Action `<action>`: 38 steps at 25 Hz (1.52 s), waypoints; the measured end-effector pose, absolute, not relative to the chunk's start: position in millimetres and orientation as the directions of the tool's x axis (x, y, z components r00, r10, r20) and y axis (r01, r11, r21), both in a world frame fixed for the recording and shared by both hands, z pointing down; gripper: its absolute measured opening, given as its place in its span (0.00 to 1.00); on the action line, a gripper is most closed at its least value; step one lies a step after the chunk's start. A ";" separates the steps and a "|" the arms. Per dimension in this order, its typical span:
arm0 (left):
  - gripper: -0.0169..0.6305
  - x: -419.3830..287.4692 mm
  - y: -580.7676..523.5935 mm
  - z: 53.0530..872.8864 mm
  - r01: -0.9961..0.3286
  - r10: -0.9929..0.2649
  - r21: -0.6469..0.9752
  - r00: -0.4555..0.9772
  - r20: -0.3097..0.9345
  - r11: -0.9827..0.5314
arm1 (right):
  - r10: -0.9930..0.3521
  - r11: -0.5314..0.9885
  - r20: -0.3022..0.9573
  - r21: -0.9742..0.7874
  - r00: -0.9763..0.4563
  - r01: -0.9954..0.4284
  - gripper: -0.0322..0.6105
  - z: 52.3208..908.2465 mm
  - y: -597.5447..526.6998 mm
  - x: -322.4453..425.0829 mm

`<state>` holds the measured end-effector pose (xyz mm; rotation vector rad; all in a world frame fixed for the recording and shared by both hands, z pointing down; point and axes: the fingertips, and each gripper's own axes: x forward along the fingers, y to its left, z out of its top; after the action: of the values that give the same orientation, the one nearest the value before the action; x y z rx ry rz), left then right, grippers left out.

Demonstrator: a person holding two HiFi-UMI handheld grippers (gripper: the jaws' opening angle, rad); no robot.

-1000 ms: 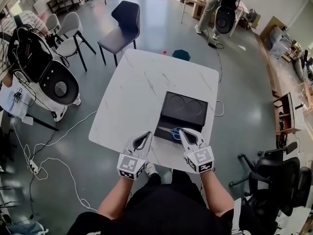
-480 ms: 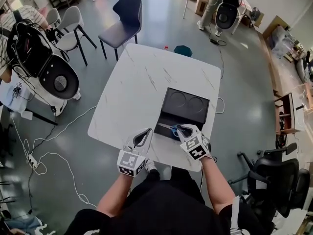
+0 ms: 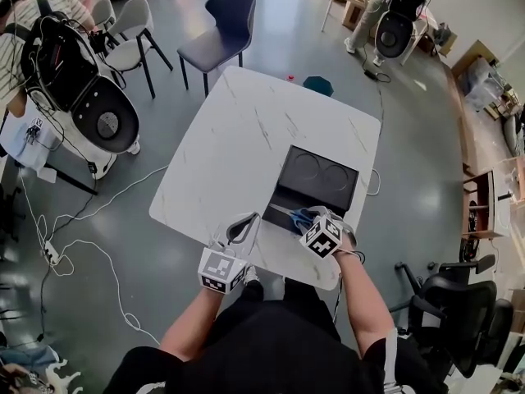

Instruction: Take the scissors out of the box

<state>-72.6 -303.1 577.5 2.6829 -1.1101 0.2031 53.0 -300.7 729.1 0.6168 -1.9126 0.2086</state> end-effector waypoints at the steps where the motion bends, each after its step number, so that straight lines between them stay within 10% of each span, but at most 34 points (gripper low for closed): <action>1: 0.04 -74.4 -303.0 578.1 -0.713 -0.681 0.160 0.700 0.216 -0.683 | -0.306 0.857 0.906 0.127 -0.293 -0.500 0.26 733.5 -301.0 52.5; 24: 0.04 -84.3 -300.2 575.2 -0.732 -0.704 0.167 0.681 0.204 -0.660 | -0.184 0.890 0.946 0.044 -0.268 -0.454 0.19 759.1 -301.4 50.9; 38: 0.04 -89.1 -295.2 571.2 -0.733 -0.706 0.159 0.680 0.197 -0.662 | -0.412 0.805 0.856 0.181 -0.312 -0.566 0.19 690.0 -297.6 59.5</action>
<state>-89.1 -295.2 571.2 2.6687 -1.1603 0.1735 59.5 -297.6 690.0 0.7324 -1.9480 0.1846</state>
